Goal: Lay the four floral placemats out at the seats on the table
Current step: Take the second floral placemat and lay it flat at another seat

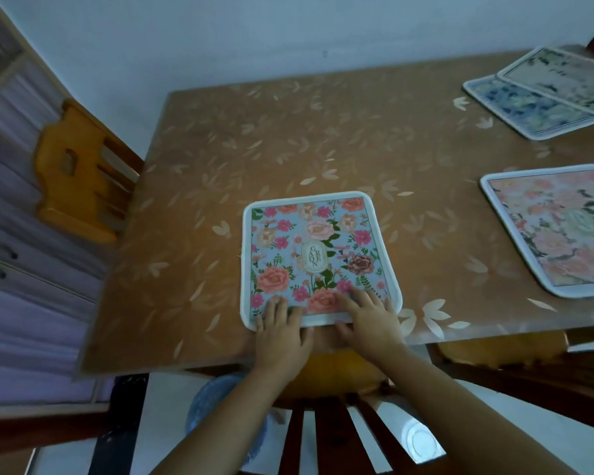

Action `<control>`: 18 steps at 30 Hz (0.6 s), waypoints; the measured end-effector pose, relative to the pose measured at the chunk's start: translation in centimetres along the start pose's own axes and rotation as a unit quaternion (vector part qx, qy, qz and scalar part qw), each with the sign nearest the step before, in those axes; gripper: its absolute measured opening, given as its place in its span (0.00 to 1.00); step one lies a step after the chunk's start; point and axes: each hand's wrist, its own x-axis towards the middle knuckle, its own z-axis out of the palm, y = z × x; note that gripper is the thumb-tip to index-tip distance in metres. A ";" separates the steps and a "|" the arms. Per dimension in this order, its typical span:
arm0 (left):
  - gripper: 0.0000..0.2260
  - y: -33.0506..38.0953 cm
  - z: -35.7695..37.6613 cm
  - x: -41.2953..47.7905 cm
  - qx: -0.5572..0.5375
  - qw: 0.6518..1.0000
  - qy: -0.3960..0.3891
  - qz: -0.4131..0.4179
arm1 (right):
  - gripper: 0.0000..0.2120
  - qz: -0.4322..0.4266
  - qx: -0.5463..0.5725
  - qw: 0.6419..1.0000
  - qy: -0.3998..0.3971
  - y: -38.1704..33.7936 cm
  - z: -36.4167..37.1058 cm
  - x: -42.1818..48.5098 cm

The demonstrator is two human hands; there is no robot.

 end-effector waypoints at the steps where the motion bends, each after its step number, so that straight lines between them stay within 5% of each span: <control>1: 0.22 0.0 -0.8 -0.4 0.001 1.000 0.021 0.011 | 0.25 0.000 0.007 1.000 0.017 -0.2 -0.6 -0.7; 18: 0.14 1.6 -6.4 -15.0 0.000 0.958 0.246 0.146 | 0.19 -0.004 -0.011 0.978 0.210 -8.5 -4.8 -17.0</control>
